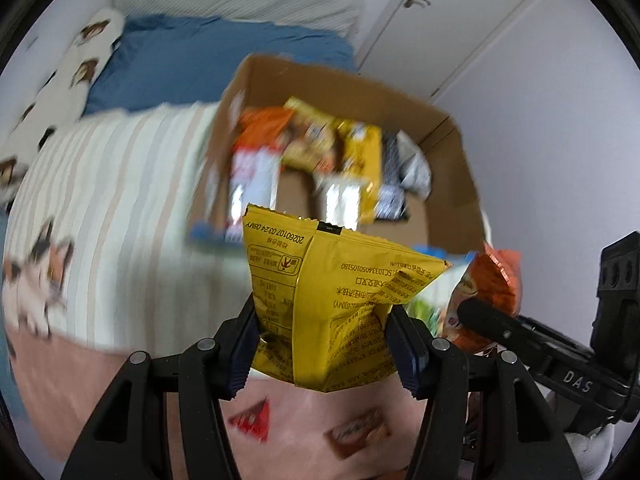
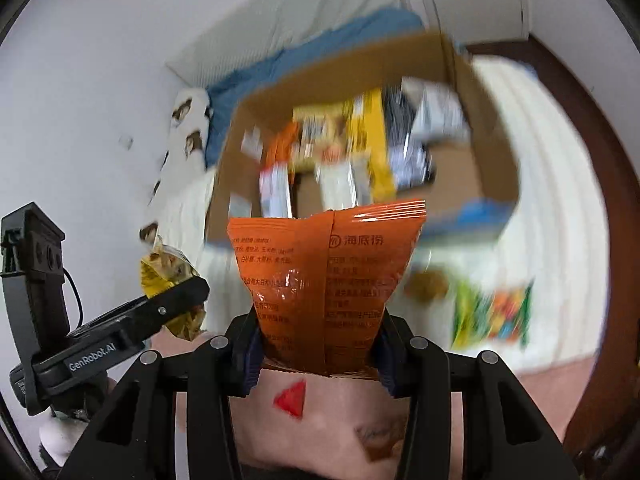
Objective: Organize snacks
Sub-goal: 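Carry both packets into the box and open both tools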
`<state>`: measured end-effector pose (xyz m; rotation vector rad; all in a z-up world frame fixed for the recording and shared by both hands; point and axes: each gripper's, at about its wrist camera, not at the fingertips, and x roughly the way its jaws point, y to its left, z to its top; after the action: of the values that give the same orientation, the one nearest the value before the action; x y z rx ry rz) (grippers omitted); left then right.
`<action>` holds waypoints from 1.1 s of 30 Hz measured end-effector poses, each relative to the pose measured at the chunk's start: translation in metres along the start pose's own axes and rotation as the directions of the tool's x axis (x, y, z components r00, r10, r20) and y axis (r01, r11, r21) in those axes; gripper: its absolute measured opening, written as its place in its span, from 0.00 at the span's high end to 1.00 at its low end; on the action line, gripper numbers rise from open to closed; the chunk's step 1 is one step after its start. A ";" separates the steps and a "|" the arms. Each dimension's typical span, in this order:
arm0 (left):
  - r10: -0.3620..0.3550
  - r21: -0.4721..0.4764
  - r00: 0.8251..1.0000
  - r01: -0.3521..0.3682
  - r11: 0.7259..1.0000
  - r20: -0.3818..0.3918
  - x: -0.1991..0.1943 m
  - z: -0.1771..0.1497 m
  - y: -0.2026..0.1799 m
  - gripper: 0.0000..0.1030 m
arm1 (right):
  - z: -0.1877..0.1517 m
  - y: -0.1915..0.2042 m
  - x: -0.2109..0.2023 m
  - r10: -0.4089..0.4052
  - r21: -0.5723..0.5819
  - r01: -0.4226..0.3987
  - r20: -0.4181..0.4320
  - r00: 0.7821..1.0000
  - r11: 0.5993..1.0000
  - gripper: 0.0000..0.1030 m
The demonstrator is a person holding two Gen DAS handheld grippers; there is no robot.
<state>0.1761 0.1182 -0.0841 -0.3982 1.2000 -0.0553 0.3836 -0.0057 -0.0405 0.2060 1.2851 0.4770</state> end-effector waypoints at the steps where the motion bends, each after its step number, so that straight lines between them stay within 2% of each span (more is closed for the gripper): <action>1: 0.004 0.007 1.000 -0.004 1.000 -0.003 0.006 0.011 -0.001 0.46 | 0.017 0.002 0.001 -0.026 -0.006 0.026 0.023 0.999 1.000 0.53; 5: 0.023 0.023 0.998 -0.022 1.000 -0.054 0.041 0.054 -0.007 0.46 | 0.065 -0.011 0.013 -0.101 0.000 0.101 0.029 0.994 0.995 0.53; 10: 0.069 0.017 0.984 -0.067 0.998 -0.164 0.089 0.088 0.001 0.46 | 0.105 -0.031 0.052 -0.169 0.011 0.170 -0.037 0.985 0.985 0.53; 13: 0.075 -0.002 0.969 -0.078 0.997 -0.236 0.120 0.099 0.010 0.46 | 0.108 -0.046 0.086 -0.203 0.004 0.204 -0.080 0.976 0.979 0.53; 16: 0.077 -0.011 0.954 -0.084 0.996 -0.288 0.142 0.101 0.013 0.46 | 0.107 -0.054 0.101 -0.212 0.003 0.214 -0.111 0.971 0.977 0.53; 23: 0.083 -0.012 0.935 -0.093 0.996 -0.344 0.167 0.097 0.018 0.46 | 0.106 -0.067 0.127 -0.222 0.012 0.227 -0.154 0.963 0.974 0.53; 25: 0.102 -0.001 0.924 -0.110 0.994 -0.368 0.171 0.096 0.017 0.45 | 0.105 -0.067 0.134 -0.222 0.004 0.227 -0.183 0.958 0.974 0.51; 27: 0.138 -0.009 0.911 -0.154 0.988 -0.388 0.173 0.093 0.020 0.41 | 0.104 -0.069 0.143 -0.209 0.016 0.218 -0.223 0.952 0.976 0.32; 29: 0.147 0.010 0.907 -0.155 0.988 -0.394 0.176 0.092 0.017 0.16 | 0.103 -0.065 0.146 -0.208 0.003 0.214 -0.218 0.953 0.977 0.26; 30: 0.161 0.023 0.910 -0.165 0.986 -0.382 0.175 0.092 0.016 0.11 | 0.103 -0.062 0.147 -0.225 -0.008 0.229 -0.217 0.950 0.973 0.25; 33: 0.149 0.017 0.914 -0.154 0.988 -0.378 0.171 0.092 0.014 0.10 | 0.102 -0.050 0.150 -0.236 -0.028 0.236 -0.215 0.948 0.971 0.12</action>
<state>0.3211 0.1131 -0.2142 -0.3119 1.6117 0.0112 0.5228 0.0294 -0.1631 -0.0037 1.5013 0.3000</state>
